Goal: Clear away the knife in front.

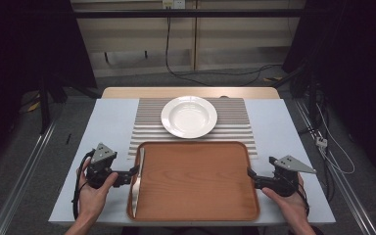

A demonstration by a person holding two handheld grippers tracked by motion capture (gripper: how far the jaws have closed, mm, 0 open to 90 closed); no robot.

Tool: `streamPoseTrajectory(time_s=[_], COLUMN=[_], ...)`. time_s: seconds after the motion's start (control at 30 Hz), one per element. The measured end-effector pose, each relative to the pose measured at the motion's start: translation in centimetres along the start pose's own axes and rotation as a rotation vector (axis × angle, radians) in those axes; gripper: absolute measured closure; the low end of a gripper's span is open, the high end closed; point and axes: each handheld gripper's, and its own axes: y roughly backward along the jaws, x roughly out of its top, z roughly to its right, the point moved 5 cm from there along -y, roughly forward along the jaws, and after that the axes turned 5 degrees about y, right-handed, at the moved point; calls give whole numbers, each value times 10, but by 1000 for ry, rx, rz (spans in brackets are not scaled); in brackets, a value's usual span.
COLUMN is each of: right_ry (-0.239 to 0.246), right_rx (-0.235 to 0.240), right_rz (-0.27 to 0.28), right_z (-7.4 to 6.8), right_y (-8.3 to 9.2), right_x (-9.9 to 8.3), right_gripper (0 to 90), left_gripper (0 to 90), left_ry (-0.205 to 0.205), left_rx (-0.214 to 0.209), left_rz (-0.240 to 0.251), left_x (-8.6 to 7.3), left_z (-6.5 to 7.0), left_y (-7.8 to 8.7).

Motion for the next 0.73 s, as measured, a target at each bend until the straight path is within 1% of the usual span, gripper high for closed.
streamPoseTrajectory(time_s=[0.07,0.13,0.27,0.3,0.37,0.4,0.47,0.5,0.57,0.63,0.67,0.73], right_ry=[-1,-1,-1,-3,-1,0,3,6,9,9,10,14], right_rx=[-2,-3,-6,-7,-9,-10,-12,-11,-13,-14,-13,-12], right_rz=[-1,-2,-2,-3,-2,-2,-1,1,3,3,2,4], right_z=[1,0,1,1,1,1,0,0,0,0,0,0], right_y=[0,0,0,0,1,1,1,2,3,3,3,3], right_x=[0,0,0,-1,0,0,0,0,0,0,0,0], right_gripper=[81,81,81,81,81,81,81,81,81,81,82,81], left_gripper=[69,69,67,64,64,62,68,67,66,66,66,65], left_ry=[4,-1,12,16,16,24,57,62,49,57,57,51], left_rx=[7,8,16,12,23,19,23,17,29,21,26,25], left_rz=[6,5,8,11,9,8,11,20,25,19,22,15], left_x=[-3,-6,-15,-17,-20,-22,-24,-24,-24,-24,-24,-25], left_z=[-2,-2,-5,-4,-4,-4,-3,-2,-1,-2,-2,-3], left_y=[1,2,2,2,4,5,8,10,10,9,9,8])
